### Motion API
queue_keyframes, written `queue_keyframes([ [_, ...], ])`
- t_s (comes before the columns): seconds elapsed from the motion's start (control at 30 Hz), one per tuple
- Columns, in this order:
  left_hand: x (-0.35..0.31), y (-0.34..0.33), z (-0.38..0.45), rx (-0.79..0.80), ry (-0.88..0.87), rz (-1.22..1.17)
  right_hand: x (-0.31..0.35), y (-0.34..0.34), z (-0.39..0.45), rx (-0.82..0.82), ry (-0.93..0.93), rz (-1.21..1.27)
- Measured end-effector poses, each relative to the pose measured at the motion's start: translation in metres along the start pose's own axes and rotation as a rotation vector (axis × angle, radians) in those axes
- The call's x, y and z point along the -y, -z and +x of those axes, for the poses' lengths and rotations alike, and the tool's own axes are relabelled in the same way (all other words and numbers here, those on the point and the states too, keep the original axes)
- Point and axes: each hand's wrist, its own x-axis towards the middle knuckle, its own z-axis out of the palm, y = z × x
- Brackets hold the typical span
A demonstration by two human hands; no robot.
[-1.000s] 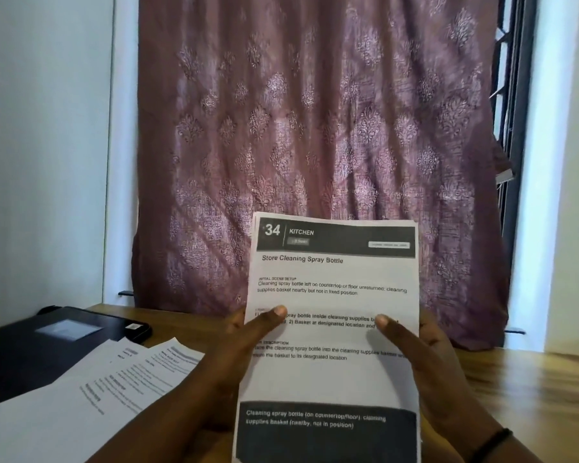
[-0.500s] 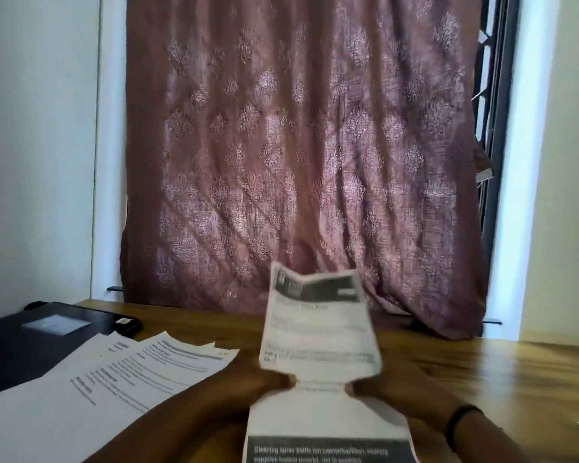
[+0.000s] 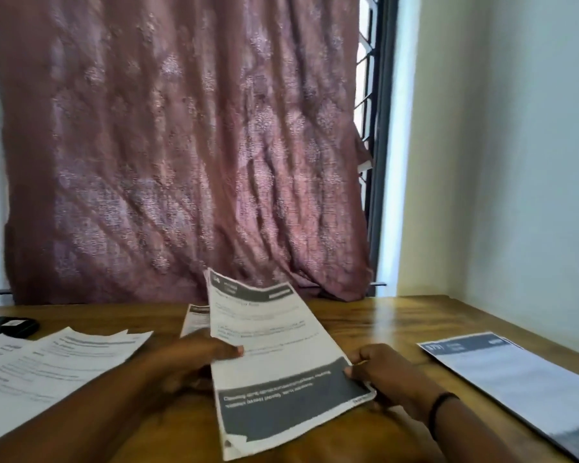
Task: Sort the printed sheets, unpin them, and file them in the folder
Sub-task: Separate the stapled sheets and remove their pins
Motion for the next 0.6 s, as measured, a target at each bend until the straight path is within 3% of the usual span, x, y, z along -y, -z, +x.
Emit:
queue_keyframes([
  [0.1, -0.006, -0.046, 0.015, 0.194, 0.063, 0.148, -0.028, 0.033, -0.005, -0.168, -0.044, -0.065],
  [0.23, -0.003, -0.116, 0.052, 0.214, -0.007, 0.223, -0.064, 0.06, -0.014, -0.393, -0.081, -0.473],
  [0.33, 0.0, -0.162, 0.065, 0.084, -0.23, 0.329, -0.087, 0.065, -0.026, -0.539, -0.106, -0.593],
  [0.43, -0.003, -0.182, 0.07, -0.052, -0.461, 0.683, -0.094, 0.066, -0.029, -0.592, -0.112, -0.616],
  [0.5, 0.0, -0.184, 0.072, -0.131, -0.465, 0.907, -0.094, 0.065, -0.029, -0.6, -0.113, -0.628],
  [0.6, 0.006, -0.178, 0.07, -0.19, -0.396, 1.056, -0.094, 0.065, -0.03, -0.597, -0.124, -0.658],
])
